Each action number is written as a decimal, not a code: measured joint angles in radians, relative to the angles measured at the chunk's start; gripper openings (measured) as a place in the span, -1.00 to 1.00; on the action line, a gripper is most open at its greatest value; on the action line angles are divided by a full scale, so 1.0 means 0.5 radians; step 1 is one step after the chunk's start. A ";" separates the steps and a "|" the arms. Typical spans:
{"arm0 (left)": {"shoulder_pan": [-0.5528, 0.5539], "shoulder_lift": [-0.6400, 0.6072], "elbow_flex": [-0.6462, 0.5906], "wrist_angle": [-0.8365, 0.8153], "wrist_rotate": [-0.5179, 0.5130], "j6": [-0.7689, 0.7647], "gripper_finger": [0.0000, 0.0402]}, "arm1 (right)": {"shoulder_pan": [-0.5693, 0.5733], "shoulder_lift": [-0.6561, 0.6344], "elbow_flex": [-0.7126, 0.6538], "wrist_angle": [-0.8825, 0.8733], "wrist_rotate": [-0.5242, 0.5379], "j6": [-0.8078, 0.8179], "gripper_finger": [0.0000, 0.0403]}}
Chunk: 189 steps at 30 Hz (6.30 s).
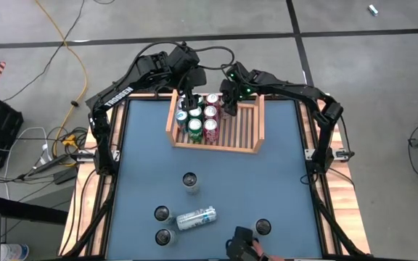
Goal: Place canned beverage on shelf
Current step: Put the light yellow soda can on the shelf
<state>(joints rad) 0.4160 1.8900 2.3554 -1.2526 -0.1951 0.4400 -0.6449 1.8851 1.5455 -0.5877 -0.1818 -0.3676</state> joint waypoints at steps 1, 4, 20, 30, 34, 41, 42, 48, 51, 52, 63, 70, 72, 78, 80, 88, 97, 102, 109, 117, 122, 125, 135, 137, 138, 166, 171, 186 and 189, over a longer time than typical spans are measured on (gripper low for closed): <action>0.000 0.000 0.000 0.000 0.000 0.000 0.62 | -0.001 0.001 0.000 -0.001 0.001 0.000 0.39; 0.000 0.000 0.000 0.000 0.001 0.000 0.62 | -0.002 0.002 -0.001 -0.008 0.002 -0.001 0.45; 0.000 0.000 0.000 0.000 0.011 0.007 0.62 | -0.050 0.002 -0.001 -0.014 0.034 -0.075 0.47; -0.001 0.000 0.000 0.000 0.010 0.004 0.62 | -0.051 -0.002 0.034 -0.038 -0.002 -0.102 0.48; -0.001 0.000 0.000 0.000 0.010 0.001 0.62 | -0.049 -0.002 0.035 -0.058 -0.004 -0.163 0.53; -0.001 0.000 0.000 0.000 0.010 -0.033 0.62 | -0.038 -0.002 0.036 -0.089 0.009 -0.224 0.66; 0.000 0.000 0.000 -0.001 0.010 -0.033 0.62 | -0.033 -0.002 0.036 -0.076 0.025 -0.224 0.67; -0.001 0.000 0.000 -0.057 0.012 -0.028 0.62 | -0.023 -0.019 0.194 -0.197 0.060 -0.219 0.70; -0.001 -0.001 0.000 -0.142 0.080 0.030 0.62 | -0.036 -0.021 0.374 -0.379 0.063 -0.258 0.71; -0.001 -0.006 -0.001 -0.177 0.117 0.039 0.62 | -0.037 -0.021 0.446 -0.443 0.063 -0.278 0.71; -0.197 -0.123 -0.002 -0.624 0.395 -0.430 0.62 | -0.101 -0.054 1.319 -1.091 0.282 -0.553 0.71; -0.427 -0.151 -0.059 -0.633 0.273 -1.242 0.62 | -0.301 -0.157 1.626 -1.116 0.324 -0.537 0.70; -0.490 -0.153 -0.082 -0.640 0.253 -1.421 0.62 | -0.346 -0.181 1.609 -1.117 0.329 -0.529 0.70; -0.690 -0.146 -0.205 -0.635 0.238 -1.839 0.62 | -0.516 -0.224 1.612 -1.219 0.325 -0.370 0.70; -0.770 -0.144 -0.243 -0.608 0.239 -1.910 0.62 | -0.569 -0.216 1.608 -1.280 0.326 -0.365 0.70; -1.092 -0.145 -0.246 -0.419 0.106 -2.137 0.62 | -0.573 -0.208 1.608 -1.328 0.315 -0.356 0.70; -1.518 0.066 -0.244 -0.379 -0.137 -2.536 0.62 | -0.486 -0.208 1.608 -1.283 0.284 -0.358 0.70; -1.602 0.237 -0.246 -0.414 -0.235 -2.521 0.62 | -0.460 -0.208 1.608 -1.286 0.253 -0.323 0.70; -1.633 0.250 -0.246 -0.538 -0.410 -2.351 0.62 | -0.409 -0.207 1.608 -1.293 0.248 -0.312 0.70; -1.589 0.234 -0.246 -0.568 -0.324 -2.350 0.62 | -0.398 -0.207 1.608 -1.295 0.248 -0.314 0.70; -1.527 0.192 -0.245 -0.644 -0.396 -2.280 0.62 | -0.404 -0.207 1.597 -1.292 0.249 -0.347 0.70; -1.486 0.186 -0.245 -0.635 -0.350 -2.254 0.62 | -0.413 -0.204 1.572 -1.313 0.249 -0.365 0.70; -1.455 0.158 -0.245 -0.637 -0.307 -2.314 0.62 | -0.452 -0.193 1.572 -1.337 0.239 -0.365 0.70; -1.439 0.151 -0.245 -0.638 -0.304 -2.284 0.62 | -0.455 -0.193 1.572 -1.337 0.238 -0.365 0.70; -1.429 0.141 -0.248 -0.635 -0.299 -2.270 0.62 | -0.455 -0.193 1.572 -1.337 0.238 -0.365 0.70; -1.361 -0.588 -1.794 0.664 -0.041 -2.091 0.62 | -0.439 -0.193 1.572 -1.322 0.144 -0.327 0.70; -1.398 -0.375 -1.703 0.726 0.090 -2.163 0.62 | -0.439 -0.193 1.572 -1.323 0.143 -0.327 0.70; -1.421 -0.208 -1.418 0.425 -0.056 -2.183 0.62 | -0.439 -0.193 1.572 -1.324 0.094 -0.327 0.70; -1.421 -0.208 -1.446 0.416 -0.080 -2.160 0.62 | -0.445 -0.193 1.572 -1.324 0.095 -0.327 0.70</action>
<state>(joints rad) -0.2946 1.7863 1.6322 -1.0444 -0.2349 -0.6398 -0.8672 1.7885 2.3314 -1.2495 -0.1345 -0.5308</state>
